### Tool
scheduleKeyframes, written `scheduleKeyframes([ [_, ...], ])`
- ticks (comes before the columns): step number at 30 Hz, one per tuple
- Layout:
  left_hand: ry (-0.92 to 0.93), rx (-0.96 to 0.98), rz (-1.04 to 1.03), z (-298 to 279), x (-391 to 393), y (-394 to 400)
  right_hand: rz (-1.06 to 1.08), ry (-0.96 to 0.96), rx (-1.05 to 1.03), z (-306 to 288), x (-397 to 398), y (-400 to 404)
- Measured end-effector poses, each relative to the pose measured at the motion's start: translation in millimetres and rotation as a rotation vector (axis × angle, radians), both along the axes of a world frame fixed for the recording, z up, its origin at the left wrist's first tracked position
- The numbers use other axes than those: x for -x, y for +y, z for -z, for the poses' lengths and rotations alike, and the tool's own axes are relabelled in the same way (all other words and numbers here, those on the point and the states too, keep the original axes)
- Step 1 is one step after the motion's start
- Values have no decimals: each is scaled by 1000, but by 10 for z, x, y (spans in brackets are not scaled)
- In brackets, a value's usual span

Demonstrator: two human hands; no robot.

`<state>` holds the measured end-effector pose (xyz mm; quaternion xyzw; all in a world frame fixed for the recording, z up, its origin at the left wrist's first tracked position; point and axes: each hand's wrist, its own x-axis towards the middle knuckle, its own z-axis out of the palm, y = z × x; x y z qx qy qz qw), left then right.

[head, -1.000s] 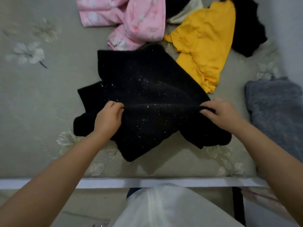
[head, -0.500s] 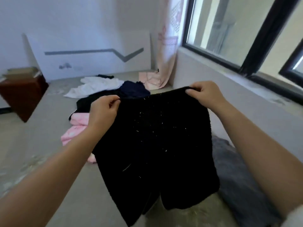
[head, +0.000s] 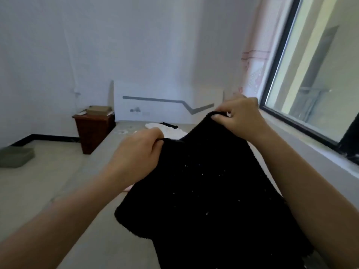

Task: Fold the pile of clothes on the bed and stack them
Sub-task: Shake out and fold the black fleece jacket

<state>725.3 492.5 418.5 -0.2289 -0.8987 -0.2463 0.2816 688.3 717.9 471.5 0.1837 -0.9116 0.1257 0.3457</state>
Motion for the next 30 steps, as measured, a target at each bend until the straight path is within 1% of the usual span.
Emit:
scheduleKeyframes([
  [2,-103,32,-97,111,-22,-270,-78,-118,-32,128,343,-432],
  [4,-193,134,-283,296,-11,-567,-105,-231,-99,376,732,-995],
  [6,-323,272,-494,576,35,-925,-121,-318,-180,733,1003,-1616],
  [9,-570,490,-785,1108,54,-1517,-207,-514,-227,1360,1133,-2354],
  [11,-705,597,-898,1516,-19,-1832,-280,-653,-316,1826,1078,-2644],
  [12,-741,633,-914,1719,-55,-1915,-317,-676,-373,2046,1031,-2703],
  [14,-785,677,-878,2122,-118,-1981,-387,-698,-426,2459,906,-2728],
  [17,-822,645,-770,2634,-128,-1836,-402,-832,-386,3027,774,-2486],
  [20,-887,622,-681,3055,-55,-1645,-318,-980,-351,3561,723,-2078],
  [23,-1001,613,-608,3413,2,-1555,-204,-1138,-375,4047,598,-1716],
  [26,-1071,571,-515,3789,67,-1593,-91,-1263,-469,4518,342,-1627],
  [27,-1071,578,-470,3926,114,-1629,-38,-1284,-458,4677,270,-1678],
  [28,-1065,591,-422,4058,161,-1670,28,-1311,-403,4825,205,-1754],
  [29,-1056,599,-378,4178,219,-1723,108,-1353,-287,4958,168,-1846],
  [30,-1046,602,-342,4283,279,-1787,191,-1410,-109,5060,146,-1950],
])
